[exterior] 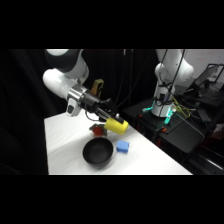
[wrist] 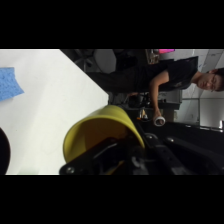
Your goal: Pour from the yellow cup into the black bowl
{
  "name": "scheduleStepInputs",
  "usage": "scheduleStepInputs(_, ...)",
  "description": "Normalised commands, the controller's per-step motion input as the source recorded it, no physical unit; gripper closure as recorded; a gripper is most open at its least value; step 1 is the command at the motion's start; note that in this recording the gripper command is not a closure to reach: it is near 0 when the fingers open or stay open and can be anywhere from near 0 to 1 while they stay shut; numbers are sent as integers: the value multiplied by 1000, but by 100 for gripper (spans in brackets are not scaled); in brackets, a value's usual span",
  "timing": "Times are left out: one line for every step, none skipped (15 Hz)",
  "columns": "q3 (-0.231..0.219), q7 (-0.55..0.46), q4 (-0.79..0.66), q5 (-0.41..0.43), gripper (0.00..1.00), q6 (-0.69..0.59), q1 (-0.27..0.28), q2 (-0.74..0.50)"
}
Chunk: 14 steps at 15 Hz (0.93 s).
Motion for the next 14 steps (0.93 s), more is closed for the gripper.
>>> scheduleStepInputs(-109,-38,-332,-54,15,313,141,-406)
scheduleStepInputs(-142,-40,-506,-146,15,512,190,-558)
scheduleStepInputs(-141,-53,-631,-210,15,596,214,-647)
scheduleStepInputs(-131,-49,-748,-266,15,670,235,-710)
scheduleStepInputs(-113,-38,-821,-270,15,737,232,-710)
scheduleStepInputs(-93,-22,-845,-273,15,782,221,-688)
scheduleStepInputs(-75,-13,-886,-293,15,814,213,-682)
scheduleStepInputs(-59,1,-894,-307,15,825,196,-671)
scheduleStepInputs(-49,19,-904,-306,15,835,171,-671)
scheduleStepInputs(-44,31,-900,-278,15,853,133,-664)
scheduleStepInputs(-48,45,-879,-210,15,888,95,-630)
scheduleStepInputs(-63,42,-867,-186,15,912,58,-578)
scheduleStepInputs(-75,47,-840,-169,15,918,34,-535)
scheduleStepInputs(-87,68,-820,-167,15,915,20,-504)
